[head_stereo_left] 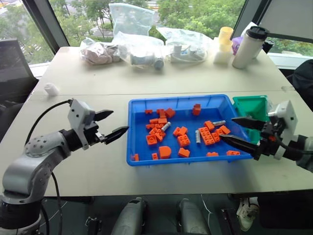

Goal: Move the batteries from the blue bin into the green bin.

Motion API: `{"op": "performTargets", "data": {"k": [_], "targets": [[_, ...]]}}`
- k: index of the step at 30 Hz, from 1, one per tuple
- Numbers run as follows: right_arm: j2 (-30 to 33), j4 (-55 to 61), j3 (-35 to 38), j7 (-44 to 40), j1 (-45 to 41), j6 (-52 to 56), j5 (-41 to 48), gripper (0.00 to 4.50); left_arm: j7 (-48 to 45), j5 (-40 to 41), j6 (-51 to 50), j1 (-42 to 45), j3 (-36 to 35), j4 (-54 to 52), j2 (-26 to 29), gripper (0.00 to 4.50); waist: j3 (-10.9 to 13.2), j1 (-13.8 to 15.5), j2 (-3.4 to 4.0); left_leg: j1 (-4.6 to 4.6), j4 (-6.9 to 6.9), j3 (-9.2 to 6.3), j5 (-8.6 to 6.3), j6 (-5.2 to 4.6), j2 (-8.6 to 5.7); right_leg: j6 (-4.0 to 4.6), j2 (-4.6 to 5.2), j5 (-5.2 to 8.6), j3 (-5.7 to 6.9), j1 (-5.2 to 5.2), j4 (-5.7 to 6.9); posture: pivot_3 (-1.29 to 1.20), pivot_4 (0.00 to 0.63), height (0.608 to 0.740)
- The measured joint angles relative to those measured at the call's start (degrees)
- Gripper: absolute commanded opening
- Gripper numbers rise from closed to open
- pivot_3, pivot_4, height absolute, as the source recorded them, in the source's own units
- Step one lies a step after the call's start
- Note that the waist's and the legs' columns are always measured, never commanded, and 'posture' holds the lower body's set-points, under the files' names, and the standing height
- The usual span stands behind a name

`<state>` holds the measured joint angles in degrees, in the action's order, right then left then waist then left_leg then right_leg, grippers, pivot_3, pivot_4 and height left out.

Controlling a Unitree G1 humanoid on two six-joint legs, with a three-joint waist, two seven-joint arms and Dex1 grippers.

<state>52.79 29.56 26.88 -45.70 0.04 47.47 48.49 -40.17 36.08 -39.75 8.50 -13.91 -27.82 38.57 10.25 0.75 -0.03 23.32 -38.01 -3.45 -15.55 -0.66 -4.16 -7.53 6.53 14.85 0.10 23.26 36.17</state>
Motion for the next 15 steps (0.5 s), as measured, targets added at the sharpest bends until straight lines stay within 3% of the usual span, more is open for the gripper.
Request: {"op": "performTargets", "data": {"k": [15], "targets": [[-1.1,-0.1,-6.1,6.6,-4.2,3.6,-0.5,4.45,-0.2,1.5,-0.4,0.0,0.5,-0.1,0.4,4.50,0.0,0.0,0.00,0.02,0.00,0.00,0.00,0.01,-0.02,0.01,0.04,0.00,-0.03,0.03,0.00,0.00,0.150,0.740]]}}
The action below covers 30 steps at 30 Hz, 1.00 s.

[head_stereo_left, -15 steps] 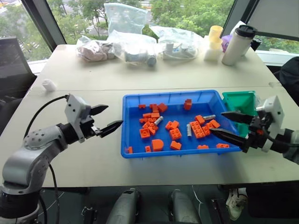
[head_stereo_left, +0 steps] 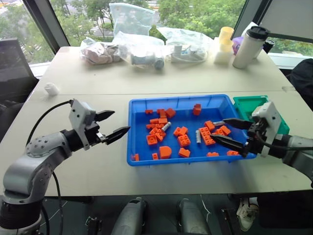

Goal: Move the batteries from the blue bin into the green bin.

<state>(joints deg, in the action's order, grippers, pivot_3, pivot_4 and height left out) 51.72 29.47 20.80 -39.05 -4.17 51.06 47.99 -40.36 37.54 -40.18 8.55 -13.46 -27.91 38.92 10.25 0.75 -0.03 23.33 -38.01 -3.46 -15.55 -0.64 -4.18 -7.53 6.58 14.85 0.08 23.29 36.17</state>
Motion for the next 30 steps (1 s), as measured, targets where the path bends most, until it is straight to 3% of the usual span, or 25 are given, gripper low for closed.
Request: {"op": "performTargets", "data": {"k": [6,10,17,22,30], "targets": [[-0.1,-0.4,-1.6,2.1,-5.6,4.8,3.0,4.45,-2.0,0.6,-0.8,0.0,1.3,-0.9,2.2,4.50,0.0,0.0,0.00,0.03,0.00,0.00,0.00,0.00,0.00,0.01,0.01,0.00,-0.01,0.02,-0.02,0.00,0.150,0.740],[-0.8,-0.9,-10.8,4.9,-14.6,8.3,0.8,4.45,-8.3,1.0,-1.1,1.4,2.0,-1.1,9.3,4.50,0.0,-0.3,0.02,0.03,0.03,0.01,0.01,0.02,0.02,0.23,-0.01,0.05,0.00,0.11,-0.01,0.00,0.150,0.740],[-14.6,-10.4,-26.8,11.5,-29.2,14.9,-5.3,4.45,-16.7,3.0,-2.8,4.9,3.5,-1.0,17.1,4.50,0.0,-0.4,0.03,0.16,0.05,0.01,0.04,0.08,-0.02,0.08,0.00,-0.04,0.00,0.22,-0.04,0.00,0.150,0.740],[-20.1,-16.4,-34.0,12.0,-34.8,15.8,-10.3,4.45,-16.7,2.8,-2.7,5.9,3.7,-1.5,17.2,4.50,0.0,-0.4,0.01,0.16,0.05,0.01,0.05,0.08,-0.04,0.07,-0.01,-0.05,0.02,0.25,-0.02,0.00,0.150,0.740],[-23.9,-21.5,-36.2,13.0,-36.3,14.4,-17.5,4.45,-13.8,3.3,-3.3,3.5,3.6,-5.3,15.9,4.50,0.0,-0.6,0.01,0.16,0.06,0.01,0.05,0.09,-0.03,0.06,-0.06,-0.05,0.01,0.30,0.05,0.00,0.150,0.740]]}}
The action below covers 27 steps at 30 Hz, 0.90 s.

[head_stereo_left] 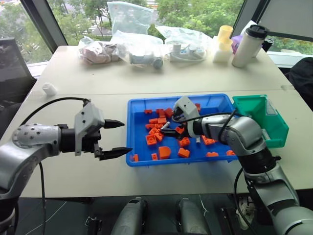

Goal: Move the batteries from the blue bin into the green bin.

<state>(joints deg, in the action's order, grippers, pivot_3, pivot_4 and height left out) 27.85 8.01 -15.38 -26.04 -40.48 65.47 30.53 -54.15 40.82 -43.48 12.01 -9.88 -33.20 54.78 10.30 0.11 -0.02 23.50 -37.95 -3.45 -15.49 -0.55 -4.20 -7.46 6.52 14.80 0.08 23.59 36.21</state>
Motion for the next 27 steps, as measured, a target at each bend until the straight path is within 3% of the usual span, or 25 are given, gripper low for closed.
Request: {"op": "performTargets", "data": {"k": [15,18,21,27], "targets": [[-3.5,-2.8,-0.2,-0.9,-0.1,-0.3,-5.1,4.45,2.1,0.3,0.3,0.8,0.2,-0.2,-1.0,4.50,0.0,-0.9,0.00,0.00,0.04,0.00,0.01,0.01,0.00,0.00,-0.10,0.00,0.00,0.05,0.04,0.00,0.150,0.740],[-4.3,-4.6,-0.9,-1.3,-0.1,-1.3,-6.7,3.60,2.2,-0.2,0.4,1.3,0.2,0.0,-1.3,4.50,0.0,-0.9,0.00,0.00,0.04,0.00,0.01,0.02,-0.01,0.00,-0.10,0.00,0.00,0.05,0.04,0.00,0.150,0.740],[-4.8,-5.6,-1.3,-2.2,-0.2,-2.4,-7.8,2.24,2.2,-0.4,0.4,1.8,0.6,0.1,-1.6,4.50,0.0,-0.9,0.00,0.00,0.04,0.00,0.15,0.25,-0.01,0.00,-0.10,0.00,0.00,0.04,0.04,0.00,0.150,0.740],[-5.2,-6.6,-1.3,-3.8,-0.5,-3.3,-9.3,2.20,2.5,-1.1,0.5,2.1,1.4,0.6,-2.0,4.50,0.0,-0.9,0.00,0.00,0.04,0.00,0.20,0.34,-0.01,0.00,-0.11,0.00,0.00,0.05,0.05,0.00,0.150,0.740]]}}
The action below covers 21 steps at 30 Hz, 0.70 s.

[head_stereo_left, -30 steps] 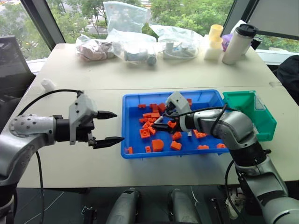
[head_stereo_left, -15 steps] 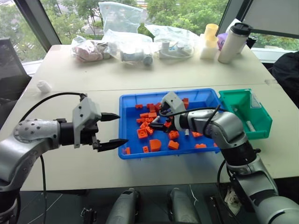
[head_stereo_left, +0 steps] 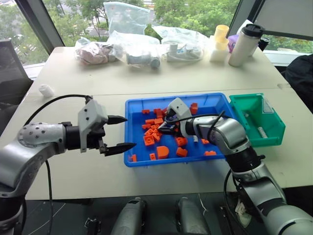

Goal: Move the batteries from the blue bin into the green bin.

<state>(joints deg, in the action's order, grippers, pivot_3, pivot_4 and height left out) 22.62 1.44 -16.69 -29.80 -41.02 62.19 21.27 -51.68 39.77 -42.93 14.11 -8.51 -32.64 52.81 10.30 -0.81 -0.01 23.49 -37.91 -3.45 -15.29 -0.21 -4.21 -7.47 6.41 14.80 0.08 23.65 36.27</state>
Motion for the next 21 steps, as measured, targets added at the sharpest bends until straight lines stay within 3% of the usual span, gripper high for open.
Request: {"op": "performTargets", "data": {"k": [6,13,16,21], "targets": [[4.1,5.3,3.5,-2.1,-0.7,3.2,1.6,2.20,-0.1,-0.2,0.3,0.5,0.3,0.4,-1.3,4.50,0.0,0.3,0.02,0.01,0.00,0.00,0.00,0.00,-0.04,0.00,0.04,0.00,0.00,-0.01,0.00,0.00,0.150,0.740],[10.1,12.3,30.5,-0.2,-5.1,12.6,9.5,2.20,3.0,0.1,3.2,11.7,4.1,8.6,-14.6,4.50,0.0,1.3,-0.05,0.00,-0.05,-0.02,0.00,-0.02,-0.07,-0.01,0.05,-0.01,0.05,-0.13,-0.03,0.00,0.150,0.740],[15.9,12.2,37.8,2.0,-1.6,13.1,8.6,2.20,3.2,-1.4,4.9,14.6,8.1,12.4,-19.0,4.50,0.0,1.6,-0.05,0.01,-0.06,0.02,-0.01,-0.03,-0.12,-0.01,0.09,-0.01,0.03,-0.15,-0.06,0.00,0.150,0.740],[25.1,10.7,39.3,2.4,11.4,9.9,4.2,2.20,0.1,-4.4,8.0,20.4,13.6,18.3,-23.3,4.50,0.0,1.2,-0.04,0.00,-0.07,0.16,-0.01,-0.07,-0.07,-0.02,0.06,-0.01,-0.02,-0.15,-0.05,0.00,0.150,0.740]]}}
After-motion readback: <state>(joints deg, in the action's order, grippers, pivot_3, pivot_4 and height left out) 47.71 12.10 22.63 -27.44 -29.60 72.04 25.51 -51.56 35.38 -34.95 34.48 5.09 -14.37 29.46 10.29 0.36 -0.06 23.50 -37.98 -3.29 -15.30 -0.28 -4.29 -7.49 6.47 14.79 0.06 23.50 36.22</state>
